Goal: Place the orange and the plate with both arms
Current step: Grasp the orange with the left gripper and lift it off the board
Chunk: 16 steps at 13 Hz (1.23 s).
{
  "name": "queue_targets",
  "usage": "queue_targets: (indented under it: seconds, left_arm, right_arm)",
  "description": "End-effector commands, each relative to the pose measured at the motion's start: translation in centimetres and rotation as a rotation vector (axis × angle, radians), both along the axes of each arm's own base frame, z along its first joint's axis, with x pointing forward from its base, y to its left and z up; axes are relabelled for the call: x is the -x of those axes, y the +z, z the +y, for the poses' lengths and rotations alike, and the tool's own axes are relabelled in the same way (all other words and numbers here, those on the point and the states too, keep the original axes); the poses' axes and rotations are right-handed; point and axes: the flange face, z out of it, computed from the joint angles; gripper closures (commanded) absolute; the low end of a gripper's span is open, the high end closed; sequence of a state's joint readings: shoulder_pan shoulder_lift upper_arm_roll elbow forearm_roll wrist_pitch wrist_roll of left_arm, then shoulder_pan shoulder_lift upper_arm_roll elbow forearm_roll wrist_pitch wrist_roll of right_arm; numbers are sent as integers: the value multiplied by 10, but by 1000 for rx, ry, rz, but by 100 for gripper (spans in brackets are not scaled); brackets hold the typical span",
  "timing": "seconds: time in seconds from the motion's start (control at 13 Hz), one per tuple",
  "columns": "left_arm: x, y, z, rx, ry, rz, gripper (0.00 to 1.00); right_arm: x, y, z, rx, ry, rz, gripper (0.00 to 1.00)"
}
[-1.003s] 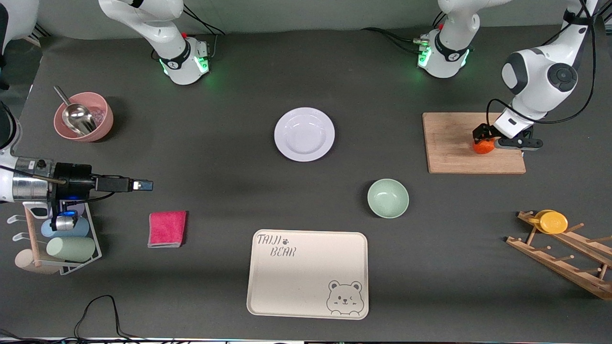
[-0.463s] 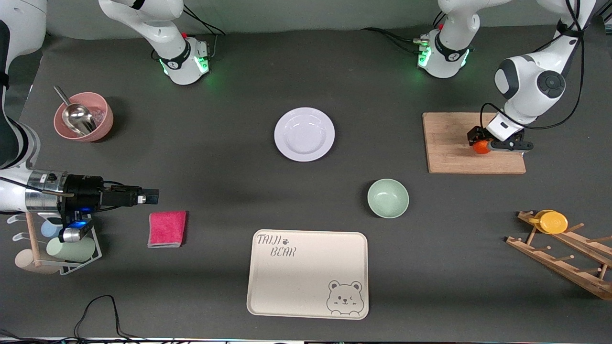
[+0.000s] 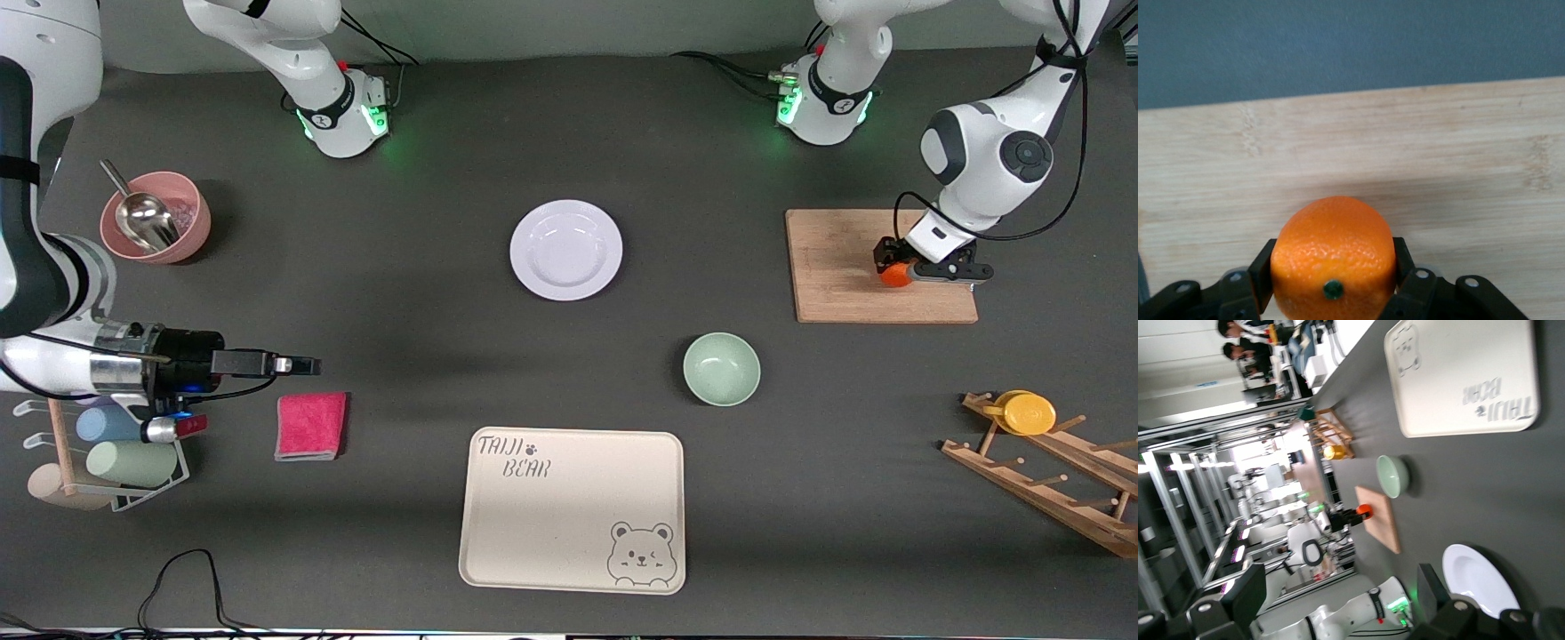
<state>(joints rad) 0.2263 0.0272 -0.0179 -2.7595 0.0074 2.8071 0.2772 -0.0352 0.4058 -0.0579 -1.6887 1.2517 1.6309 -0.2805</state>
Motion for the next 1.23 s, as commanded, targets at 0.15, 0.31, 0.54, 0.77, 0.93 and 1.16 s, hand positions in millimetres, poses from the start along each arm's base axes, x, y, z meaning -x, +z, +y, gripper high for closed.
queue_targets:
  seconds: [0.15, 0.31, 0.54, 0.77, 0.93, 1.16]
  left_arm:
    - [-43, 130, 4, 12, 8, 79, 46]
    - [-50, 181, -1, 10, 21, 81, 46]
    - [-66, 230, -113, -40, 52, 85, 46]
    - [-55, 249, -244, -3, 113, 50, 47]
    - [-44, 243, -330, 5, 167, 28, 47]
    - [-30, 222, -432, 46, 212, 23, 47]
  right_arm:
    - [24, -35, 12, -141, 62, -28, 0]
    - [37, -52, 13, -160, 73, -12, 0]
    - [68, -97, 15, -195, 99, -51, 0]
    - [91, -128, 22, -293, 64, -6, 0]
    - [104, -146, 22, -310, 58, -8, 0]
    - [118, -171, 28, -322, 83, -64, 0]
